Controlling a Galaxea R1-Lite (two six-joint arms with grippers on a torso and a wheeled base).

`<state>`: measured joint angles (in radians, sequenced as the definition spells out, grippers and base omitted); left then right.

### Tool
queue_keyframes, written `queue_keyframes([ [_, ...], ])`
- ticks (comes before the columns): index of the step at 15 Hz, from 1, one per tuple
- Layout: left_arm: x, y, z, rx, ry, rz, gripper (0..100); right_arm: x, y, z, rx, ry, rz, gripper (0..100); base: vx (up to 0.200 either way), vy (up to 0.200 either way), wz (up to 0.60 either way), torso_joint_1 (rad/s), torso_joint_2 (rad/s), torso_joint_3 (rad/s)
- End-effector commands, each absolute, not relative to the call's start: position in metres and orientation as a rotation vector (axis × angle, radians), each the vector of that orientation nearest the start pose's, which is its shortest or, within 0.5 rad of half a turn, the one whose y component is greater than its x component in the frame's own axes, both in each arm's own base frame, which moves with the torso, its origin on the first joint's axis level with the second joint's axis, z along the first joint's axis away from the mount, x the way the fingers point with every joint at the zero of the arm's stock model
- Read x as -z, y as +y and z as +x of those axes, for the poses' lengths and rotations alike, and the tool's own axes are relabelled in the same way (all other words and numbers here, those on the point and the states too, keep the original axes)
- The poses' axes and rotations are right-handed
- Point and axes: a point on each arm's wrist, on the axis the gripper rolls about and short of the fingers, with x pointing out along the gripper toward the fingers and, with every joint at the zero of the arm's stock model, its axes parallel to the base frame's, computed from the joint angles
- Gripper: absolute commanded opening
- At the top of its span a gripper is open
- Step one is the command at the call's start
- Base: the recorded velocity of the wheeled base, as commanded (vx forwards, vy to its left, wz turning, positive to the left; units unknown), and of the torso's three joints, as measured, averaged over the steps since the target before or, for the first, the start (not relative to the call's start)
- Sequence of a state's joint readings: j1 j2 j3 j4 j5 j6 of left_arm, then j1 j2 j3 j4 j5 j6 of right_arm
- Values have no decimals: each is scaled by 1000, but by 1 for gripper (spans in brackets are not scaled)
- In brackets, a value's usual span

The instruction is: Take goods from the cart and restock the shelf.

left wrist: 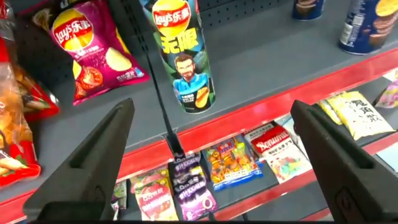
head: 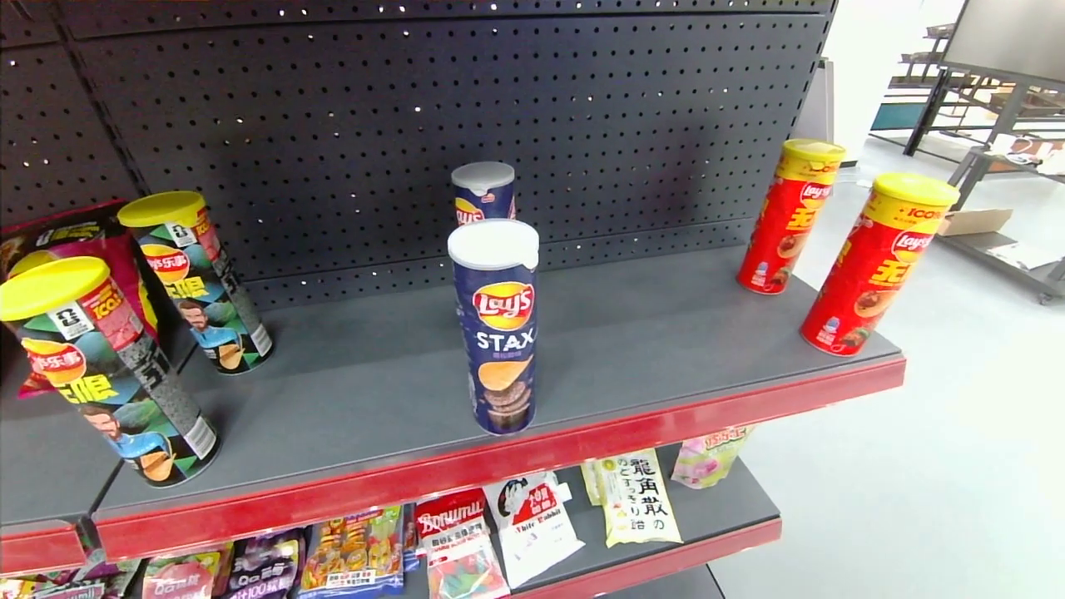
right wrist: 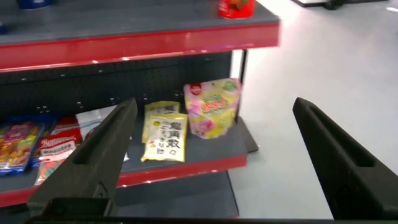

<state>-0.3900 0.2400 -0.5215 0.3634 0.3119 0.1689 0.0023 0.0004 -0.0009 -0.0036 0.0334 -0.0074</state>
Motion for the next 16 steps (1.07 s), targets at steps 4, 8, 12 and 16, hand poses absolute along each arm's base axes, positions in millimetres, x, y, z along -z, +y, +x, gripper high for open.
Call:
queue_keyframes([
  [4, -175, 24, -39, 88, 72, 196, 100, -76, 1, -23, -38, -3, -8, 100, 0, 0, 600, 5, 4, -5],
  [8, -150, 28, -49, 72, 36, 177, 100, -76, 1, -23, -38, -6, -2, 100, 0, 0, 0, 0, 0, 0],
  [12, -140, 20, -45, -123, 109, 89, 100, -76, 1, -23, -38, -6, -2, 100, 0, 0, 0, 0, 0, 0],
  [16, -127, 11, -43, -263, 136, 10, 100, -76, 1, -23, -38, -5, -2, 100, 0, 0, 0, 0, 0, 0],
])
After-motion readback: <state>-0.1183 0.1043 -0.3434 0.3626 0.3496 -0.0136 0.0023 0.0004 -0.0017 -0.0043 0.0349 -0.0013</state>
